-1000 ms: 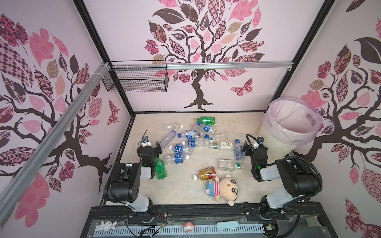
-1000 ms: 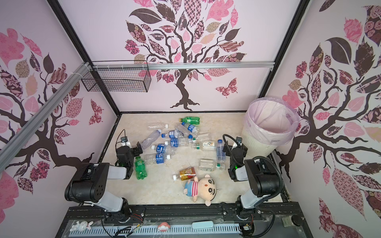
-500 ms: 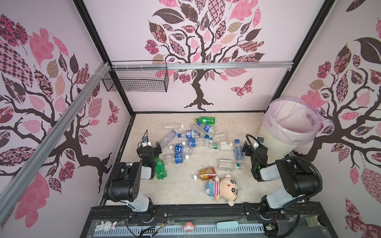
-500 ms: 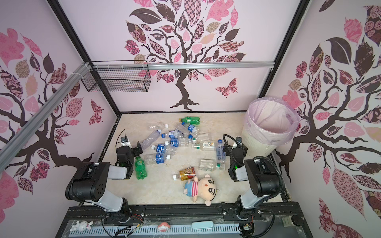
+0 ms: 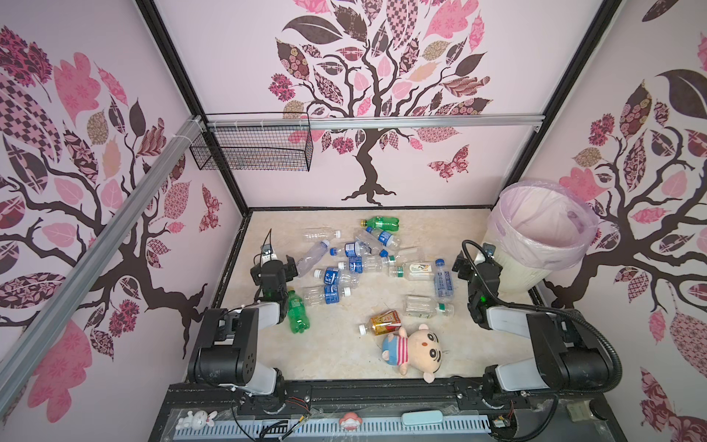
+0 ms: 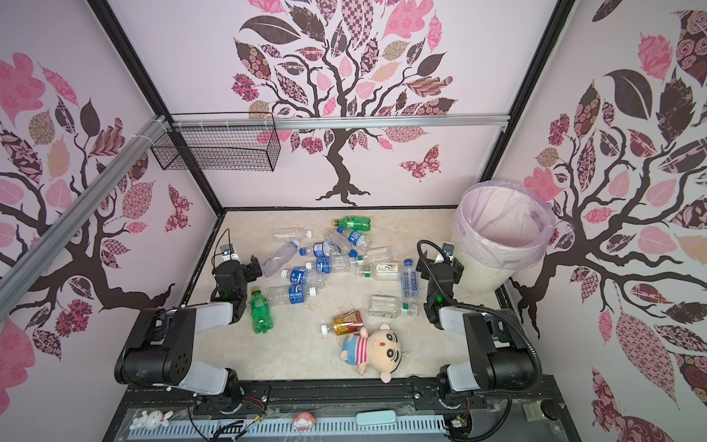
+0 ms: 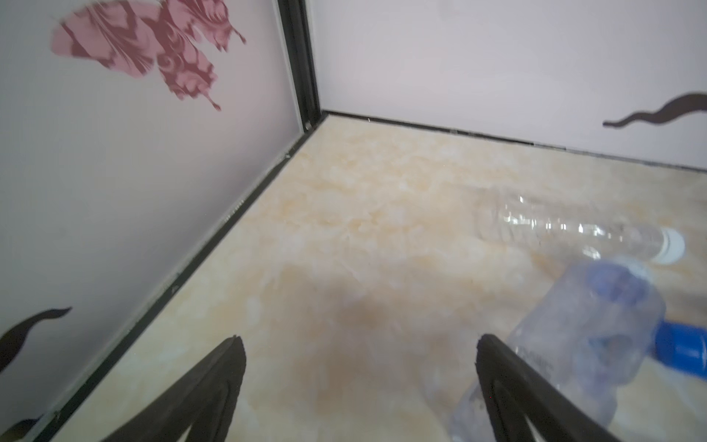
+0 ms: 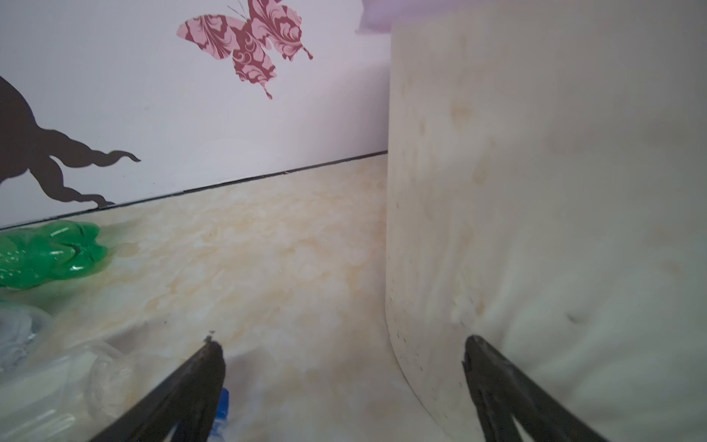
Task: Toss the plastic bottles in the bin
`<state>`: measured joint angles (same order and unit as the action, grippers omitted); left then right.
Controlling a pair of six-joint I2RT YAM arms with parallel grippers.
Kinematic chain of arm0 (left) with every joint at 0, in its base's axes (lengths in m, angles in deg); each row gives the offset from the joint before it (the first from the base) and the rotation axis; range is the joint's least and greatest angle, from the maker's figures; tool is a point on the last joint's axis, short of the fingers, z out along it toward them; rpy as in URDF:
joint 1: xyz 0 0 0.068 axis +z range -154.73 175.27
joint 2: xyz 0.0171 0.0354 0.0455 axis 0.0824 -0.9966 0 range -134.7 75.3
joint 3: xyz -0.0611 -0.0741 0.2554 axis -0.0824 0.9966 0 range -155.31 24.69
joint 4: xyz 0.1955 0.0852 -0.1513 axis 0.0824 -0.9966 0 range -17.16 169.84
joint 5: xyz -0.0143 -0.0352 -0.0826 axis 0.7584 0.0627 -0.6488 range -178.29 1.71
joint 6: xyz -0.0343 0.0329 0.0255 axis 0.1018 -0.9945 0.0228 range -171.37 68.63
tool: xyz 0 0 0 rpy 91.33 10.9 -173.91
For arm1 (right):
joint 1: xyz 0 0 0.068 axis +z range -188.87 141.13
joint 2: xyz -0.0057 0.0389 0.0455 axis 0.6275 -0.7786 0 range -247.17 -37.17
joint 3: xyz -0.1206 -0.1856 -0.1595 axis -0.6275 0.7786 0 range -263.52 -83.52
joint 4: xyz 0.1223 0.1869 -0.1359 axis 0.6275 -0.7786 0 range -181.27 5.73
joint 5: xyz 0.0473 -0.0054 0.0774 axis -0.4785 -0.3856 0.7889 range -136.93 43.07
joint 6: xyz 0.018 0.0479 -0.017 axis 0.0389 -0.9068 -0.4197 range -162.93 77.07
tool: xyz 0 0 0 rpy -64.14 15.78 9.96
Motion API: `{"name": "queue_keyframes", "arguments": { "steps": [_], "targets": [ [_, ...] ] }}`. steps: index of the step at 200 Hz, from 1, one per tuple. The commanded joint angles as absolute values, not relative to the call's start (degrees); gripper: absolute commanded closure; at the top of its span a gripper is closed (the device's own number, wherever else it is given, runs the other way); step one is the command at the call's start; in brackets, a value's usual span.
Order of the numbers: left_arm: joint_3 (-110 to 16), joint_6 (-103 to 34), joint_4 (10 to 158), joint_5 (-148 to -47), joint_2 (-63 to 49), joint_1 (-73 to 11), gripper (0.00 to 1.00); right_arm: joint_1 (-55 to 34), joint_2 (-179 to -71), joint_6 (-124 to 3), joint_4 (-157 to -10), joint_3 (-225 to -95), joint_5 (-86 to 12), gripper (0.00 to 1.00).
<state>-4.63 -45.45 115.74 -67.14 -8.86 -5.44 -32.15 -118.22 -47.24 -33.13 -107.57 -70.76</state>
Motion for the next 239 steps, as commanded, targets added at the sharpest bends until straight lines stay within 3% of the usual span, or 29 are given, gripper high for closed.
{"name": "queue_keyframes", "arguments": {
  "steps": [1,45,77,113,146,185,206,239],
  "targets": [
    [-7.8,-45.2,103.9,-66.3,-5.1,-6.3,0.03,-29.5,-114.6,-48.5,-41.7,-110.0,-76.7,0.00],
    [-12.8,-41.5,85.1,-66.8,5.8,-11.9,0.03,-24.0,-108.6,-55.6,-68.3,-122.8,-80.4,0.01],
    [-15.0,-36.4,78.9,-63.7,11.0,-22.2,0.03,-22.7,-106.8,-63.2,-88.3,-137.3,-81.0,0.00],
    [-27.0,-35.5,64.7,-65.4,9.8,-30.1,0.03,-22.7,-107.7,-58.9,-100.2,-152.8,-82.8,0.00],
    [-38.2,-38.1,54.3,-70.0,6.8,-34.2,0.03,-24.4,-114.3,-54.5,-113.4,-169.9,-82.5,0.00],
    [-48.3,-47.0,49.7,-64.0,2.6,-43.1,0.03,-32.2,-119.8,-58.8,-121.5,-181.0,-76.7,0.00],
    [-51.9,-45.3,49.5,-68.4,0.8,-45.1,0.03,-36.4,-127.9,-61.5,-127.5,-190.6,-71.2,0.01],
    [-57.0,-44.4,48.9,-66.0,-2.7,-49.9,0.03,-38.0,-140.4,-60.3,-137.5,-207.5,-66.9,0.01]
  ]
}}
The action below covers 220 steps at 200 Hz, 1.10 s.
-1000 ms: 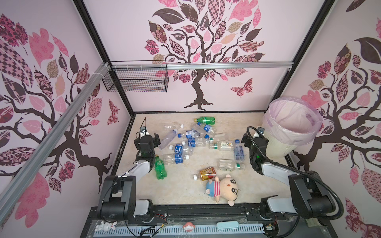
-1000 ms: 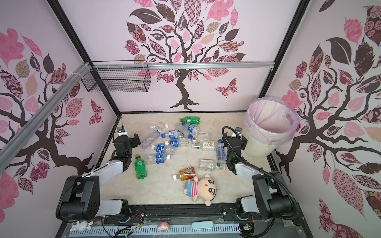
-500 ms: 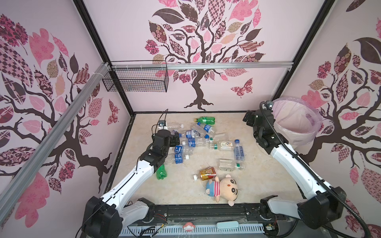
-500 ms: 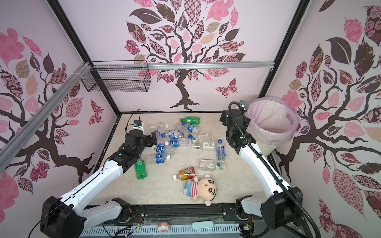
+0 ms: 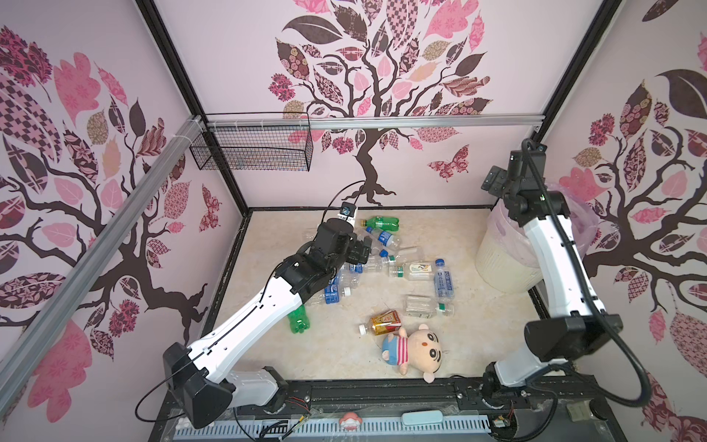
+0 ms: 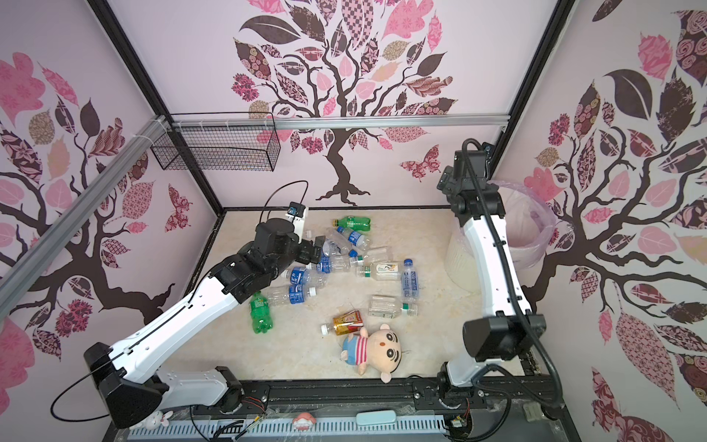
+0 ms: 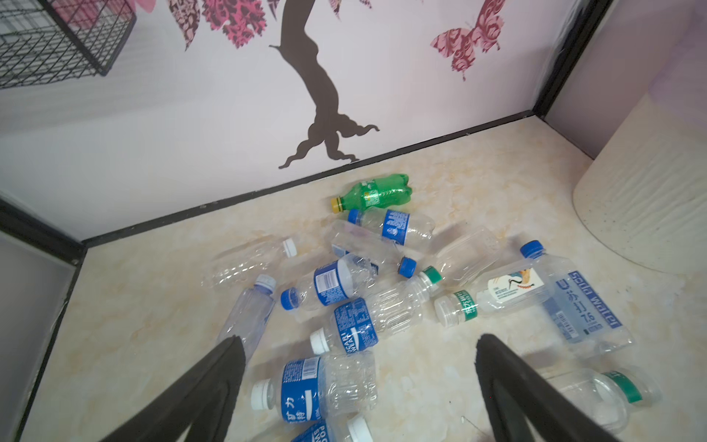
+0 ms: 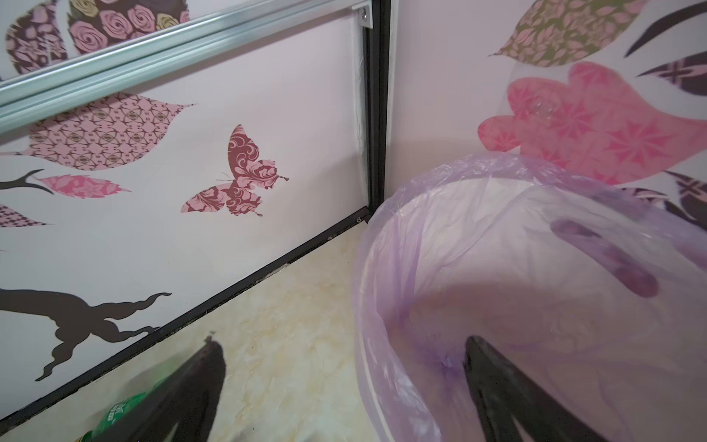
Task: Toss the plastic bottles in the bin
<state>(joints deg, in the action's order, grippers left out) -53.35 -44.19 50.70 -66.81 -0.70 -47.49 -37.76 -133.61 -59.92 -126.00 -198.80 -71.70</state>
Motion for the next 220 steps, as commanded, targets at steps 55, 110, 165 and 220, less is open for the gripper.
{"name": "queue_keyframes", "arguments": {
  "steps": [55,110,165,220],
  "targets": [
    [-61.3,-46.7,54.6,-64.6,-8.1,-50.4,0.03,-39.5,-143.7,-60.0,-139.5,-208.5,-65.5,0.09],
    [-62.7,-46.2,53.2,-65.3,-10.6,-50.5,0.03,-43.2,-139.7,-60.2,-136.0,-197.1,-58.7,0.21],
    [-63.2,-48.7,52.6,-63.7,-11.2,-50.4,0.03,-43.3,-140.3,-57.0,-134.6,-196.5,-58.3,0.44],
    [-65.3,-50.9,49.9,-60.4,-11.5,-50.3,0.03,-43.3,-141.5,-54.2,-133.7,-199.5,-57.7,0.72]
  ]
}}
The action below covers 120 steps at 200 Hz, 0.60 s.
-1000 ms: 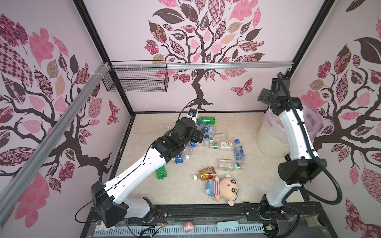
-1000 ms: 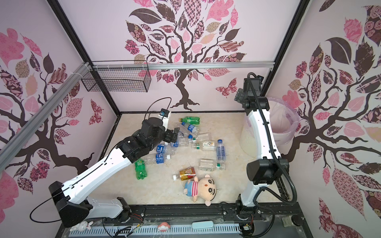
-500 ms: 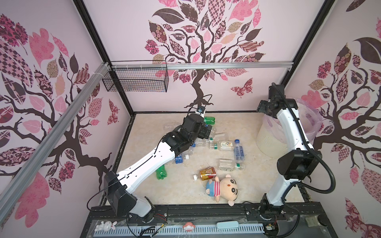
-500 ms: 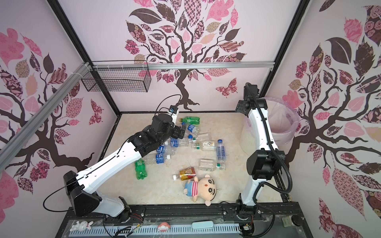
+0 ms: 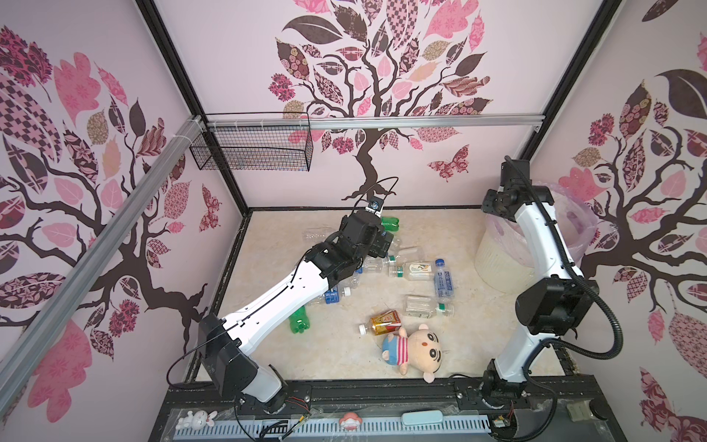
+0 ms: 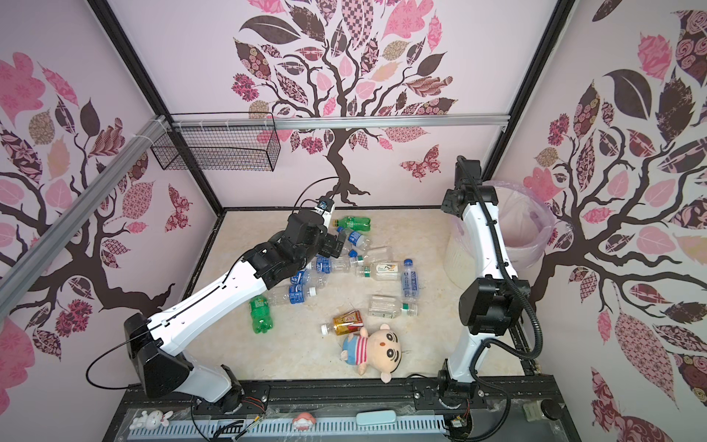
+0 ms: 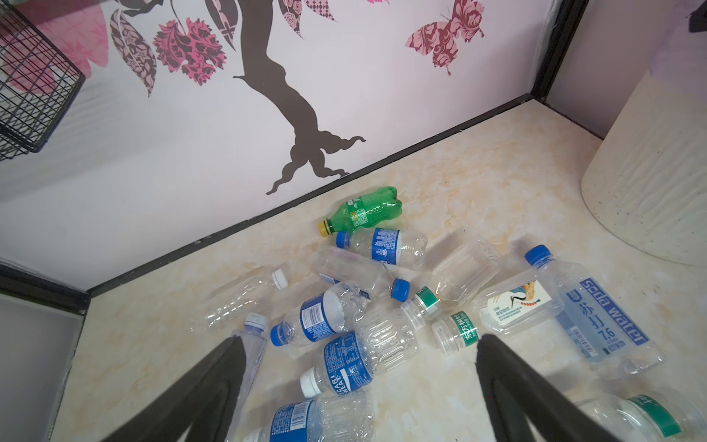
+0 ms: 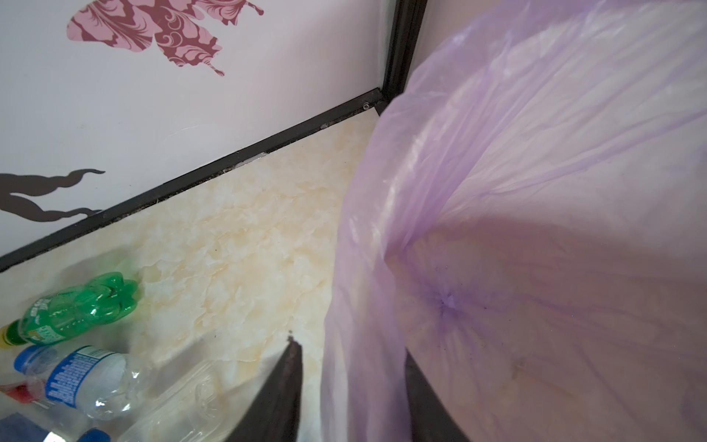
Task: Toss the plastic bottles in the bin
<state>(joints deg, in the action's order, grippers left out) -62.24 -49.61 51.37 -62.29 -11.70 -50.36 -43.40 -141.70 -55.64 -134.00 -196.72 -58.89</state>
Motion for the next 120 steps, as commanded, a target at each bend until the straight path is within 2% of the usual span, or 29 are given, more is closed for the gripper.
{"name": "queue_keyframes", "arguments": {
  "steps": [1,53,120],
  "targets": [
    [-65.4,-50.8,49.9,-60.4,-11.5,-50.3,0.03,-43.3,-141.5,-54.2,-133.7,-199.5,-57.7,0.73],
    [-65.7,-50.1,49.2,-61.7,-11.0,-50.3,0.03,-43.3,-143.3,-54.2,-132.5,-202.3,-54.5,1.00],
    [-68.0,-47.7,47.6,-60.5,-12.2,-50.3,0.03,-42.3,-149.2,-55.6,-130.5,-213.5,-47.4,1.00]
  ]
}}
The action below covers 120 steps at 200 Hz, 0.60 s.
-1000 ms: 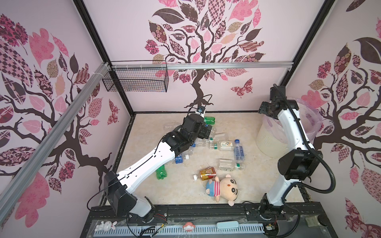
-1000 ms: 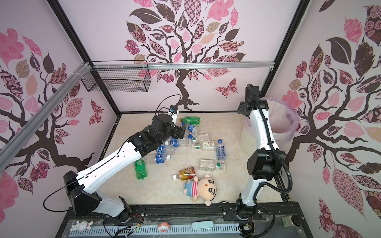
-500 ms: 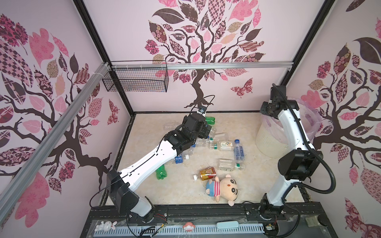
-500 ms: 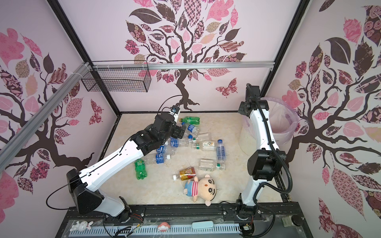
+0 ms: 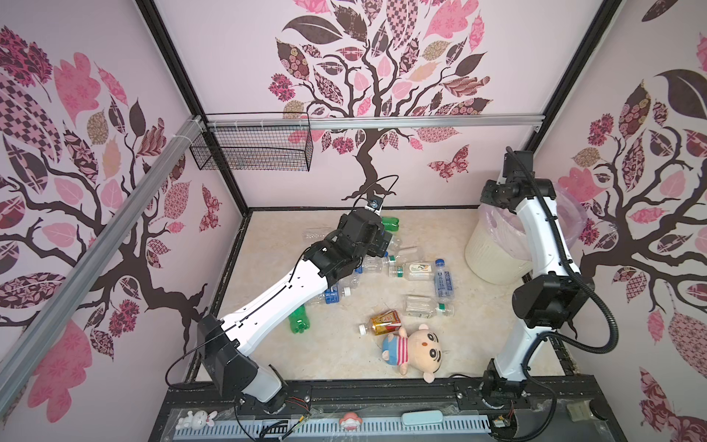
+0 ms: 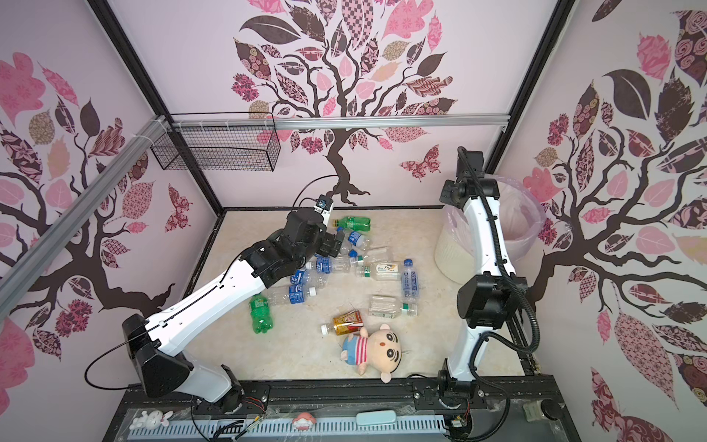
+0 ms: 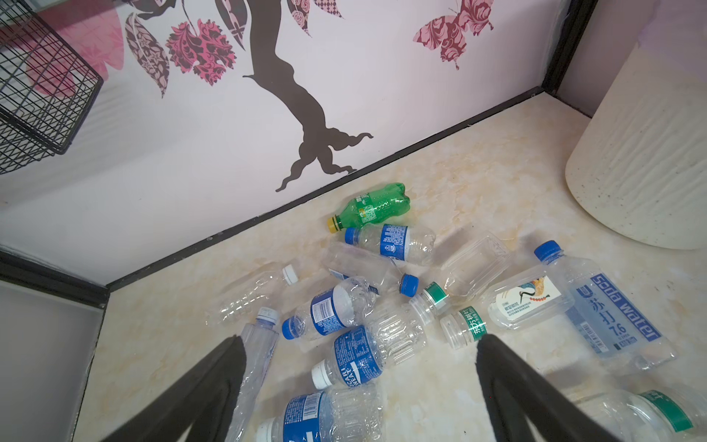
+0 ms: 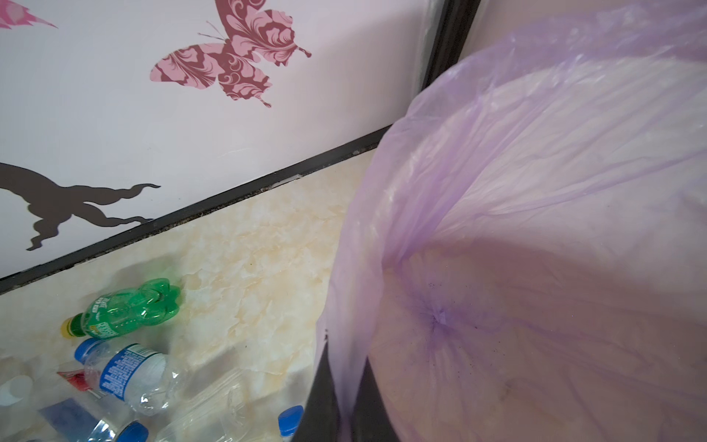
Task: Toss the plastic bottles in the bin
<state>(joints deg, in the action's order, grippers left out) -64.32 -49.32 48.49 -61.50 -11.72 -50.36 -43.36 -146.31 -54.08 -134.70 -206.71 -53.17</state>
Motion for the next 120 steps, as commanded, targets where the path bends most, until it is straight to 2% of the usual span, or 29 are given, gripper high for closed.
{"name": "queue_keyframes", "arguments": {
  "steps": [1,69,120],
  "targets": [
    [-68.0,-47.6,47.6,-60.4,-12.2,-50.3,0.03,-42.2,-149.4,-55.5,-130.6,-213.8,-47.4,1.00],
    [-68.9,-45.0,45.5,-54.7,-13.5,-50.3,0.03,-33.2,-160.5,-52.3,-130.4,-228.1,-46.5,1.00],
    [-67.9,-44.7,44.1,-51.1,-13.5,-50.3,0.03,-29.8,-162.8,-53.5,-128.3,-230.1,-40.6,1.00]
  ]
}}
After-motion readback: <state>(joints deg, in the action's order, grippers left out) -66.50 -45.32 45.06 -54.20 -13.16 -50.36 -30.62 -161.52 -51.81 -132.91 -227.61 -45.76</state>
